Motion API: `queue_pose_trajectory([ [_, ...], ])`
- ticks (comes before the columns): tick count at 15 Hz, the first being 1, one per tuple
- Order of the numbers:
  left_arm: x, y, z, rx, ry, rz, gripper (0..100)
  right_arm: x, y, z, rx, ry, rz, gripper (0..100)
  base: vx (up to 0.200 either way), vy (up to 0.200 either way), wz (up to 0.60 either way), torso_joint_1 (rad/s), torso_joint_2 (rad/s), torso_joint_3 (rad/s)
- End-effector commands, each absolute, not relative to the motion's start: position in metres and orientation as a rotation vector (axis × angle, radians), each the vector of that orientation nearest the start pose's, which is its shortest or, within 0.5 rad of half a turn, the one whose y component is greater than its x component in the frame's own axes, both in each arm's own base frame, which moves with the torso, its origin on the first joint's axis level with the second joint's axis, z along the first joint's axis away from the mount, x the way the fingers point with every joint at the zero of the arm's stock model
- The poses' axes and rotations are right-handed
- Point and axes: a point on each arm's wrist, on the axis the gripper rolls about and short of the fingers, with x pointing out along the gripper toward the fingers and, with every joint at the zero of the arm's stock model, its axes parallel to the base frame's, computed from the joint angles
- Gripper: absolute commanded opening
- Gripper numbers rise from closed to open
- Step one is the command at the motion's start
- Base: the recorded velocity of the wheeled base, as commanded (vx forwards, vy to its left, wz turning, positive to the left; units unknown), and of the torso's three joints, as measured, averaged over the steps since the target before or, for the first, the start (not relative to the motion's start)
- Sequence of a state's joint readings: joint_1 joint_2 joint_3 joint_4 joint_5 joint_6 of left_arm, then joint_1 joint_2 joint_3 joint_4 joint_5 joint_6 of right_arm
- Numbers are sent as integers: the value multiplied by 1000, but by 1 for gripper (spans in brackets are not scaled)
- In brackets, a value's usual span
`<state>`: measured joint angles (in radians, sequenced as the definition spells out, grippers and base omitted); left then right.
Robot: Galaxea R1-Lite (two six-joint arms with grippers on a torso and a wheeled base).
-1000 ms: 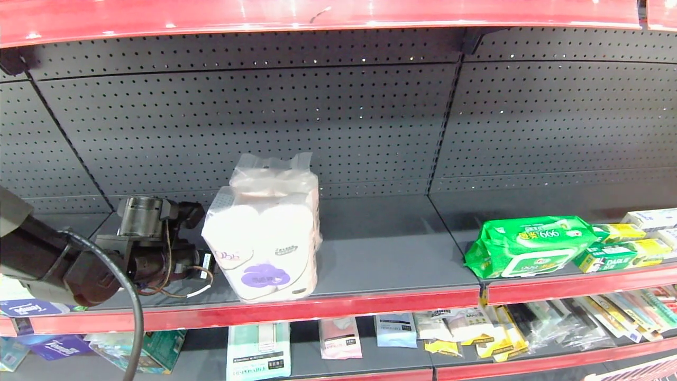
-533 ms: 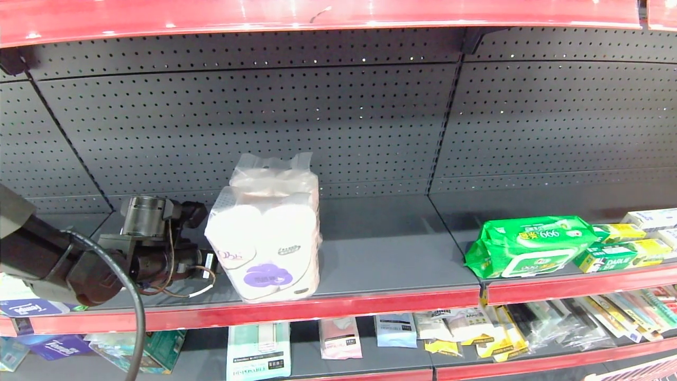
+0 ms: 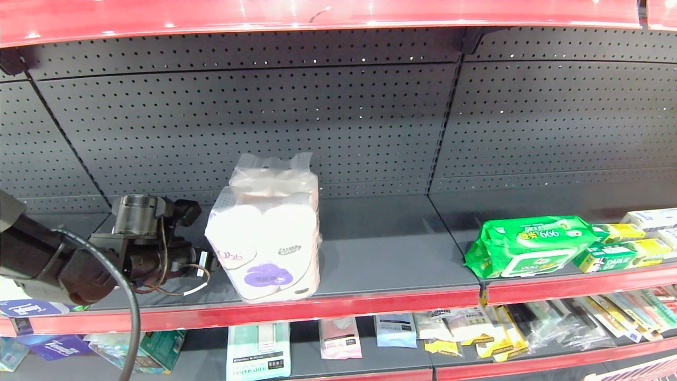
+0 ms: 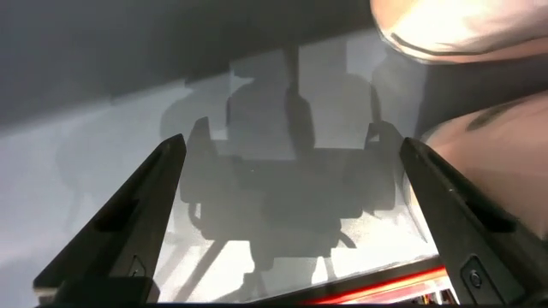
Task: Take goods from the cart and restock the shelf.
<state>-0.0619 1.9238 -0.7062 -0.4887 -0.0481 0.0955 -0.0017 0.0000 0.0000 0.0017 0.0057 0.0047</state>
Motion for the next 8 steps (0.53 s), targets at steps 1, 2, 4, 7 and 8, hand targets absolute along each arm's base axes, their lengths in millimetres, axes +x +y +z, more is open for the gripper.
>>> queue_pose_trajectory([
  [1, 305, -1, 91, 114, 679, -95, 100, -23, 0, 75, 5, 3, 5, 100, 0, 0, 0, 0, 0, 0],
  [2, 299, 6, 99, 130, 656, -85, 100, -23, 0, 75, 5, 3, 5, 100, 0, 0, 0, 0, 0, 0],
  [4, 282, 15, 116, 117, 611, -90, 100, -23, 0, 75, 5, 3, 5, 100, 0, 0, 0, 0, 0, 0],
  [7, 213, 14, 153, 106, 500, -126, 100, -23, 0, 75, 5, 3, 5, 100, 0, 0, 0, 0, 0, 0],
  [8, 167, 9, 170, 110, 411, -154, 100, -23, 0, 75, 5, 3, 5, 100, 0, 0, 0, 0, 0, 0],
])
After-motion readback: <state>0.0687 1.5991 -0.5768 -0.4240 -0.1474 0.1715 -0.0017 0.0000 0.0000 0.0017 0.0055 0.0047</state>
